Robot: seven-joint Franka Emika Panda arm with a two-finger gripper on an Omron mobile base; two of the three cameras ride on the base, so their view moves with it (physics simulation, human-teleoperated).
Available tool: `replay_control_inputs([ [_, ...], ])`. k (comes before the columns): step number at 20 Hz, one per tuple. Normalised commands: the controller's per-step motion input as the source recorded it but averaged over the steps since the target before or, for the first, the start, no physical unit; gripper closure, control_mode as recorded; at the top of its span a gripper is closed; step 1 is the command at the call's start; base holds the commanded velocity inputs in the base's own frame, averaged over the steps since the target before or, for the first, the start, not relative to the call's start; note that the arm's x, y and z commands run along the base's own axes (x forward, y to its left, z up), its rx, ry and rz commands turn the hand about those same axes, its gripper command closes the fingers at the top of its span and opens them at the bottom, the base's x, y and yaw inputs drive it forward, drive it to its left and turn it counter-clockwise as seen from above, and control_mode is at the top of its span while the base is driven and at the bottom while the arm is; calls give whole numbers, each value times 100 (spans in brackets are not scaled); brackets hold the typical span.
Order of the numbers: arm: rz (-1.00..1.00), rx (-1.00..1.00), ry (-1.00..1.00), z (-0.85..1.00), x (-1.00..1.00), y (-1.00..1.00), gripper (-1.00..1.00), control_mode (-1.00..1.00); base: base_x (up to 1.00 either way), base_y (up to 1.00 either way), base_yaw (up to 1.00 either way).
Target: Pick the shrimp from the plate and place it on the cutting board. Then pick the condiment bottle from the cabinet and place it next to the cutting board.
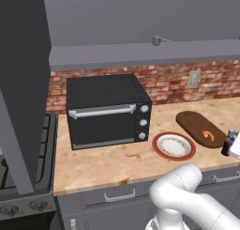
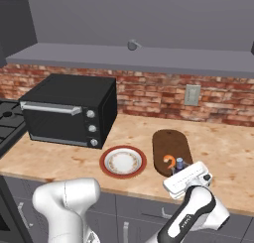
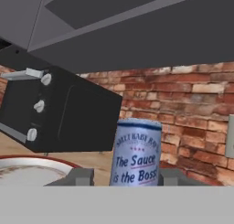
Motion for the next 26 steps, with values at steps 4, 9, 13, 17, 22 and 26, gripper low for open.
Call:
replay_control_inputs([
  [4, 0, 0, 0, -7, 0, 1, -100, -100, 0, 0, 0],
  [9, 0, 0, 0, -4, 0, 0, -100, -100, 0, 0, 0],
  [13, 0, 0, 0, 0, -1, 0, -100, -100, 0, 0, 0],
  [17, 0, 0, 0, 0, -10, 2, -100, -100, 0, 0, 0],
  [22, 0, -2, 0, 0, -16, 11, -100, -100, 0, 0, 0],
  [26, 0, -3, 0, 1, -9, 12, -100, -100, 0, 0, 0],
])
